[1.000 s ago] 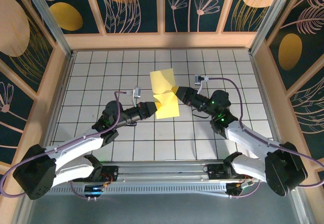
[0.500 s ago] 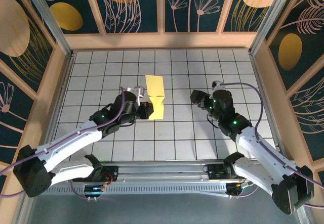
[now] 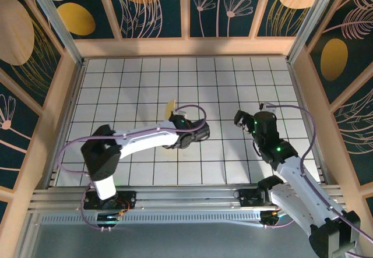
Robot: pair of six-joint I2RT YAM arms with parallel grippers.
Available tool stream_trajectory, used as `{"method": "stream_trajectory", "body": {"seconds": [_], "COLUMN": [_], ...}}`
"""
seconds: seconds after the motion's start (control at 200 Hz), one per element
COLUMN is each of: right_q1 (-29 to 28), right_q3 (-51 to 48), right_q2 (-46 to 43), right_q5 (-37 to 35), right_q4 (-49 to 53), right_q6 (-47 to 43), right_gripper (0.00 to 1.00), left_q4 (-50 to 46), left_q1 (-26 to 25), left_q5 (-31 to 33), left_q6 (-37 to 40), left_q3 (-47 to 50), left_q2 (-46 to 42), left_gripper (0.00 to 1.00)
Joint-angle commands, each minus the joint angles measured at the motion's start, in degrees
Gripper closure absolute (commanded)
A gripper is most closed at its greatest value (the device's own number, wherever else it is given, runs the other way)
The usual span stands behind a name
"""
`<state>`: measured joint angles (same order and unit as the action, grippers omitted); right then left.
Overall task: Fold a paper plane with a square sheet of paper (fold left side to right side)
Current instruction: Turn over the paper at the center of the table.
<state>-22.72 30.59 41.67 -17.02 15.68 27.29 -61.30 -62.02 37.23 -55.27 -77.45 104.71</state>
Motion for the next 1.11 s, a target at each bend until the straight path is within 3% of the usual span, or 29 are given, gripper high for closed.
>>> {"method": "stream_trajectory", "body": {"seconds": [0.0, 0.13, 0.22, 0.746, 0.946, 1.101], "right_q1": [0.8, 1.1, 1.1, 1.5, 2.1, 3.9], "right_q3": [-1.1, -1.3, -1.4, -1.2, -0.6, 1.1], "right_q2": [-2.0, -2.2, -1.9, 1.2, 3.2, 6.5], "right_q5": [-1.2, 0.0, 0.5, 7.7, 13.1, 21.3], "right_q4": [-0.1, -0.5, -0.9, -2.8, -2.4, -1.7], "right_q6": [-1.2, -2.4, -2.7, -3.7, -3.5, -2.4], "right_gripper": [0.03, 0.02, 0.02, 0.02, 0.02, 0.03], "left_q4": [-6.3, -3.8, 1.0, 31.4, 43.0, 49.9], "left_q1": [-0.7, -1.3, -1.3, 1.9, 5.5, 7.4], "left_q5": [2.6, -0.8, -5.6, -32.7, -41.5, -46.3], "left_q6": [-5.0, -4.4, -1.5, 3.4, 2.8, 2.9], "left_q3": [-2.0, -3.8, -4.8, -2.4, 2.1, 4.6], "left_q2": [3.8, 9.2, 11.2, 10.9, 6.9, 3.0], "left_gripper": [1.00, 1.00, 0.95, 0.76, 0.60, 0.47]}}
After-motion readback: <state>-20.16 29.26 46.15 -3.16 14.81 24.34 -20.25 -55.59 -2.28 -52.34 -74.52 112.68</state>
